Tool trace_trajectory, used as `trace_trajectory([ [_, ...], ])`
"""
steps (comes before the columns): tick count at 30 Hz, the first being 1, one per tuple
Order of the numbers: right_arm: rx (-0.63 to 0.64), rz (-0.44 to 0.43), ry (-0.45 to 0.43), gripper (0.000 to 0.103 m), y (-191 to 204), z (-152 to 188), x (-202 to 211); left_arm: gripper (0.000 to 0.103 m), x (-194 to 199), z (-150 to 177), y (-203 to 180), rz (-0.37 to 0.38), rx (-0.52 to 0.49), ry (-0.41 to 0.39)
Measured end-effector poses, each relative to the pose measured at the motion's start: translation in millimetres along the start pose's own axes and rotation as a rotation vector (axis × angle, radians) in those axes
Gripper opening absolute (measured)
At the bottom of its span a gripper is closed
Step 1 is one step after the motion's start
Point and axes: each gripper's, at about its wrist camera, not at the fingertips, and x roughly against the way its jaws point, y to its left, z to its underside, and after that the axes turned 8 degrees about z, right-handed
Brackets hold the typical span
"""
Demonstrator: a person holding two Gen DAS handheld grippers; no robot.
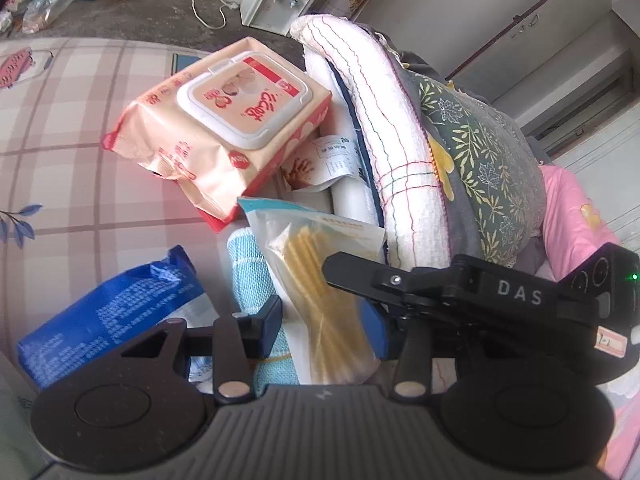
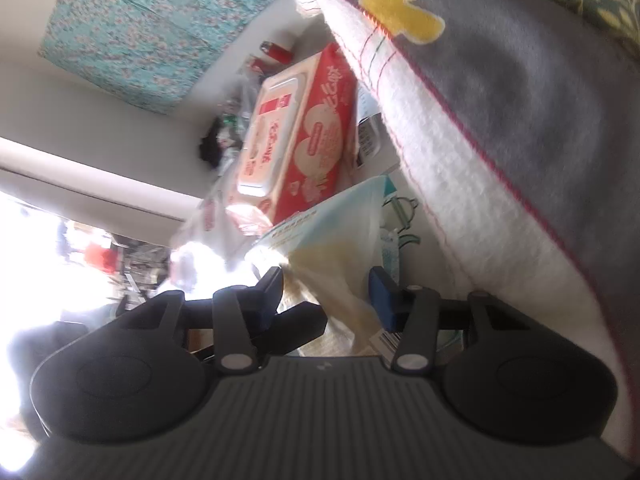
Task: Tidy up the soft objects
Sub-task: 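Lift the noodle bag with the left tool and carry it to the cardboard box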
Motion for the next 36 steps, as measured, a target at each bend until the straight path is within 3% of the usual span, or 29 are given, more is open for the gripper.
trace_trajectory([
  [4,-0.01,0.002,-0.011,0.045,-2.2,0.8,-0.8,0.034,-1.1,0.3,2.7,-0.085,-0.035,0.008],
  [8,0.008,0.057,-0.057,0.046,5.6,-2.6,0.9,0.032,-3.8,-0.6,8.7,-0.077,-0.03,0.01],
  [14,0.084,0.161,-0.018,0.052,23.0,-0.9,-28.4,0.032,-7.9,0.0,10.1,-0.078,-0.045,0.003],
  [17,0.075,0.136,0.006,0.054,22.3,-1.8,-33.2,0.031,-5.7,0.3,7.7,-0.072,-0.047,-0.013],
  [22,0.026,0.043,0.015,0.046,14.5,3.3,-14.4,0.028,9.4,1.5,-1.8,-0.047,-0.08,-0.033],
  [29,0.06,0.017,-0.047,0.043,41.2,21.2,28.2,0.027,59.3,9.1,-17.0,-0.001,-0.12,-0.092],
  [36,0.127,-0.058,-0.099,0.043,103.8,53.9,83.1,0.027,156.1,25.6,-23.1,0.031,-0.159,-0.212],
])
